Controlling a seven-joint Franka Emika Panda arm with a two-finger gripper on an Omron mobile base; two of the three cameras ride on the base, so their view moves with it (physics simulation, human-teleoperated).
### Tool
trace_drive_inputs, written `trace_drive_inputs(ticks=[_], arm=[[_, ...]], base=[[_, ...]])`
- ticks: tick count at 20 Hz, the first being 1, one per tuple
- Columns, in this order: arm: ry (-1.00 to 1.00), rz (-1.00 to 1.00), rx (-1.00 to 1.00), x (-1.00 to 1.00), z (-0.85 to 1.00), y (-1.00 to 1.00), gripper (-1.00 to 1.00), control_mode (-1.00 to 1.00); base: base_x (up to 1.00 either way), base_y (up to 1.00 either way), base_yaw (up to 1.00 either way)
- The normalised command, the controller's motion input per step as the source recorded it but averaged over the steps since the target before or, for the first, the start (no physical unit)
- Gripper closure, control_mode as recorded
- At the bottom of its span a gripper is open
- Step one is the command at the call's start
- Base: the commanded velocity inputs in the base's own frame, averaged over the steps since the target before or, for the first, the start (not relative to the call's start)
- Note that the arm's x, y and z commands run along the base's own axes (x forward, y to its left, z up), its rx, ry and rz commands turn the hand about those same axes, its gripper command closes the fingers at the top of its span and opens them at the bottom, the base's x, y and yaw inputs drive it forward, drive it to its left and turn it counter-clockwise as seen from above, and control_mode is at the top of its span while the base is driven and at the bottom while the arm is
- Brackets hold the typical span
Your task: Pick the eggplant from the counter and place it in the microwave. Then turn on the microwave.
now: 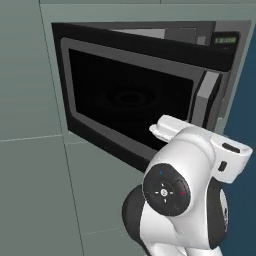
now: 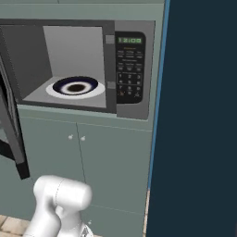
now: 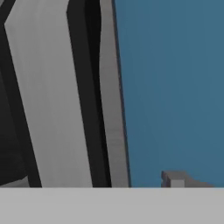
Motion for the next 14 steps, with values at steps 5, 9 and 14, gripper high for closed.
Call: trace_drive_inputs(ticks=[5,9,14], arm=[[-0.08,0.03,-0.09,-0.2,-0.08,0.37,-1.0,-1.0],[-0.06,0.05,-0.11,-0.06,-0.16,0.47,-1.0,-1.0],[-0.07,0.05,-0.11,-0.1,-0.16,0.42,-1.0,-1.0]], base=[[0.0,0.0,0.0],[0.0,0.0,0.0],[0.0,0.0,0.0]])
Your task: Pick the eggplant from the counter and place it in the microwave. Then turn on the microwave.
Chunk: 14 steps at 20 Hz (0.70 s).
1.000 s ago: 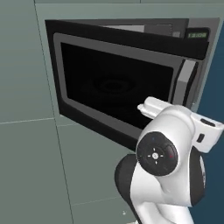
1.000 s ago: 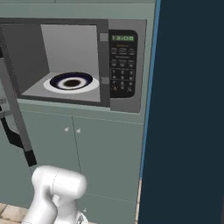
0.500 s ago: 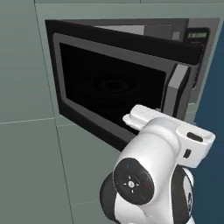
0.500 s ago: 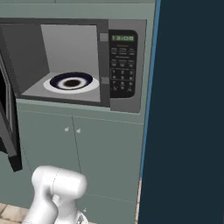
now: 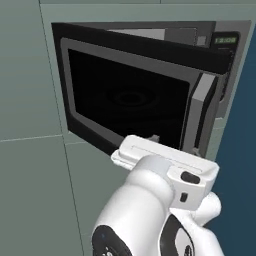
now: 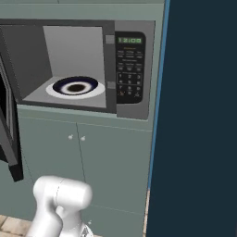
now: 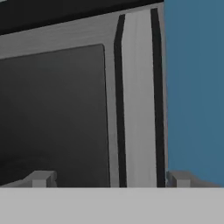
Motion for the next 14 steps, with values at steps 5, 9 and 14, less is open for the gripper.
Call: trace_drive_inputs(ticks=[5,9,14], arm=[[-0.06,0.03,-0.09,-0.4,-0.05,0.03,-1.0,-1.0],[-0.07,0.05,-0.1,-0.41,0.0,-0.15,-1.0,-1.0],[-0.07,0.08,-0.08,-0.17,0.0,-0.22,-1.0,-1.0]], base=[[0.0,0.0,0.0],[0.0,0.0,0.0],[0.0,0.0,0.0]])
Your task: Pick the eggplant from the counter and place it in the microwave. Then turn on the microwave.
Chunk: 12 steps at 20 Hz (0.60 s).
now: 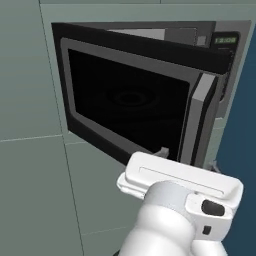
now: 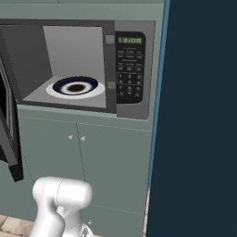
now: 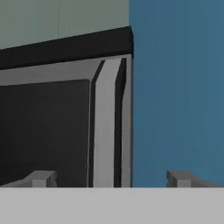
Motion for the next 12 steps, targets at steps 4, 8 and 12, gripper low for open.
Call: trace_drive_inputs(ticks=[4,8,12], arm=[[-0.03,0.1,-0.09,-0.03,0.0,-0.3,-1.0,-1.0],[-0.01,0.11,-0.1,-0.05,0.0,-0.34,-1.0,-1.0],[-0.03,0.09,-0.1,-0.11,0.0,-0.34,-1.0,-1.0]], base=[[0.0,0.0,0.0],[0.0,0.0,0.0],[0.0,0.0,0.0]])
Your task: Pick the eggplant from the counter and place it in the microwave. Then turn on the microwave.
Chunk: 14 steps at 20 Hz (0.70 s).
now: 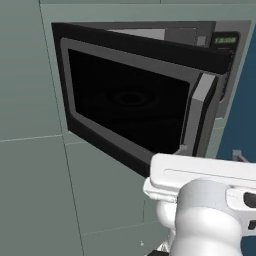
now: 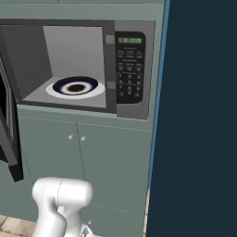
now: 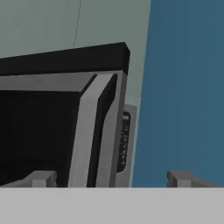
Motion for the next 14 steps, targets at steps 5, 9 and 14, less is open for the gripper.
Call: trace_drive_inputs(ticks=[5,9,14], arm=[[-0.05,0.1,-0.09,-0.12,0.0,-0.34,-1.0,-1.0],[-0.05,0.11,-0.06,-0.14,0.0,-0.37,-1.0,-1.0],[-0.05,0.1,-0.04,-0.07,0.0,-0.36,-1.0,-1.0]], base=[[0.0,0.0,0.0],[0.0,0.0,0.0],[0.0,0.0,0.0]])
